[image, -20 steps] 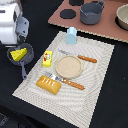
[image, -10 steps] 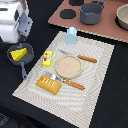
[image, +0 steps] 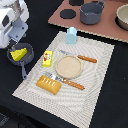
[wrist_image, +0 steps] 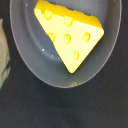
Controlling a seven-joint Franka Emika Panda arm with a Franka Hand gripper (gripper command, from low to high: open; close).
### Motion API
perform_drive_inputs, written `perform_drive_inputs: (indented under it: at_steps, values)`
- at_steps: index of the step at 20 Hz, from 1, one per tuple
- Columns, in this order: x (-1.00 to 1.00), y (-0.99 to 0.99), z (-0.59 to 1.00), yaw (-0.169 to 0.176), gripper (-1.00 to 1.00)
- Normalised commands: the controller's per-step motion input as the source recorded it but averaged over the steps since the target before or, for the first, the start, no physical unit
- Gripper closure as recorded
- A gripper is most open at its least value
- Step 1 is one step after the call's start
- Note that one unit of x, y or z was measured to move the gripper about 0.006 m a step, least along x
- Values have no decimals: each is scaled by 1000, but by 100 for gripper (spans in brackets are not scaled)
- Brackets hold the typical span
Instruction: Interact with the objects in diverse but meaningful ways.
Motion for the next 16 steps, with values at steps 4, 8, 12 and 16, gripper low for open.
perform_drive_inputs:
  at_steps: [4,8,12,16]
  values:
    - [108,-236,-31,-44,-100]
    - [182,-223,-44,-52,-100]
    - [159,-250,-81,-54,-100]
    - [158,-275,-107,-52,-100]
